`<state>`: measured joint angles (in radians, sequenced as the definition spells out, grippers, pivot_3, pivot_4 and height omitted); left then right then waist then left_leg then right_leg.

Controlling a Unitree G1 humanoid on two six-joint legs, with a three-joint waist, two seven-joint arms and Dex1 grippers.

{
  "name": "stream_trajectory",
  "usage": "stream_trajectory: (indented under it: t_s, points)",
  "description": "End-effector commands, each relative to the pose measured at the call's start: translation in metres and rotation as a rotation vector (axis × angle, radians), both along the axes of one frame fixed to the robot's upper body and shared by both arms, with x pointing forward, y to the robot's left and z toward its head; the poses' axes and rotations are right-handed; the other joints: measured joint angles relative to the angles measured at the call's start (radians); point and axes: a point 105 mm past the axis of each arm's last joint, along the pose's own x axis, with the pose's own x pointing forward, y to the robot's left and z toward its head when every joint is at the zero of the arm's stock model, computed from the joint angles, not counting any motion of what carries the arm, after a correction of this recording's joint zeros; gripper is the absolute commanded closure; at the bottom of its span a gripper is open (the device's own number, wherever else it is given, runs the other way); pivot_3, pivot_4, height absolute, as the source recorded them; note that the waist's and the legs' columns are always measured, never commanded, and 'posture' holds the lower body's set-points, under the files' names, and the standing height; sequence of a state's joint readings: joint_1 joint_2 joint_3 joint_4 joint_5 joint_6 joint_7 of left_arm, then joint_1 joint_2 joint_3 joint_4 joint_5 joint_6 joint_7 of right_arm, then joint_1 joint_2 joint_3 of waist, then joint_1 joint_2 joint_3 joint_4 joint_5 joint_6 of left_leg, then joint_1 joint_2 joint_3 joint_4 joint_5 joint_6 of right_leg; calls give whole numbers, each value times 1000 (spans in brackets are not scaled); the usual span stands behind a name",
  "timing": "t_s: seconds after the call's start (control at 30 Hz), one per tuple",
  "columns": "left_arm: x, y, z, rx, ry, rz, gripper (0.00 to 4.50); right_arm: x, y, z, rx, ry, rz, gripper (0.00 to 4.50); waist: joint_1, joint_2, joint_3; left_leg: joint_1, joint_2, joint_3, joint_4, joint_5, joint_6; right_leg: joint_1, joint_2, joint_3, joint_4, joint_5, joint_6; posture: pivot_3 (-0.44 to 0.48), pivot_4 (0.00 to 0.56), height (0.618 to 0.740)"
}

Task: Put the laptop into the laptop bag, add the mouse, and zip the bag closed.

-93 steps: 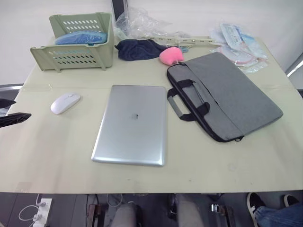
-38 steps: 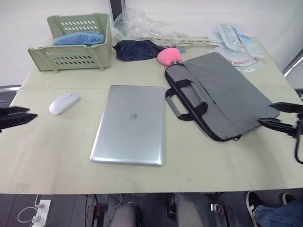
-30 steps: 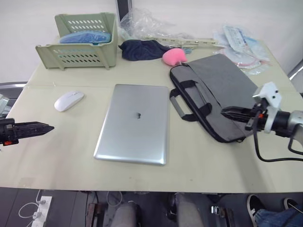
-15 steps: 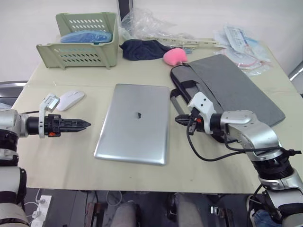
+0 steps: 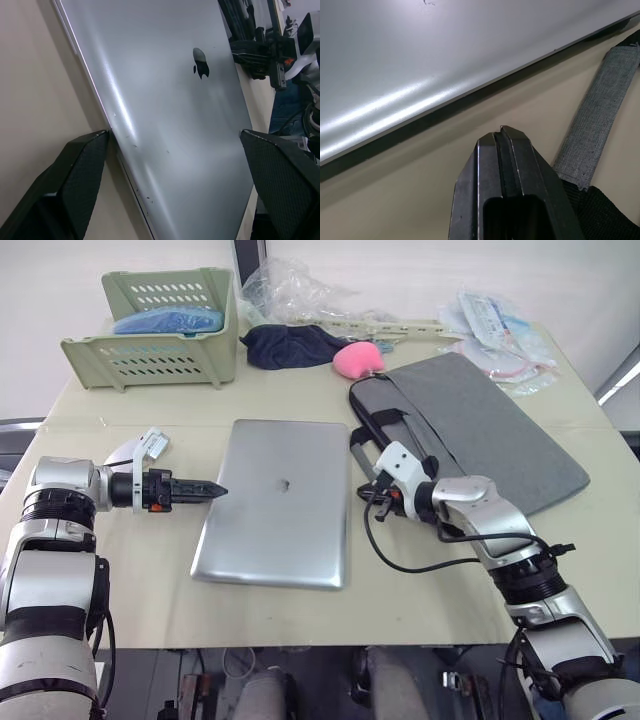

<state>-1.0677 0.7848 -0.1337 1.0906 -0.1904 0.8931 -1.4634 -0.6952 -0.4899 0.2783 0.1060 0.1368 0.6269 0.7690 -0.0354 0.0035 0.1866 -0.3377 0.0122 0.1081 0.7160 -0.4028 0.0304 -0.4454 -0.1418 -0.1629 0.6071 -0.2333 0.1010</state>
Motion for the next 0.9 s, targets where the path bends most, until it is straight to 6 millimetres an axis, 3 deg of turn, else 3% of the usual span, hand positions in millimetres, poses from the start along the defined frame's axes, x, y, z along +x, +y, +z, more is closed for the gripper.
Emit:
stream_trajectory:
  t_s: [0.03,0.4,0.63,0.9]
  points:
    - [0,-5,-4,7,30,-17,0,6,12,8,2,-53,18,4458,0,0,0,0,0,0,0,0,0,0,0,0,0,0,0,0,150,740]
    - [-6,-21,2,-84,64,-88,0,11,45,4,32,-63,80,4458,-10,-1,-1,2,0,0,1,0,0,1,0,1,3,0,0,0,150,740]
    - [-12,-21,11,-147,71,-75,0,10,47,-1,43,-51,86,4458,-22,-1,-1,2,1,-3,1,0,0,1,0,1,3,0,0,0,150,740]
    - [-16,-10,8,-145,56,-17,0,8,33,-14,18,-34,63,4458,-24,-1,-1,2,1,-10,0,0,0,1,0,2,3,0,0,0,150,740]
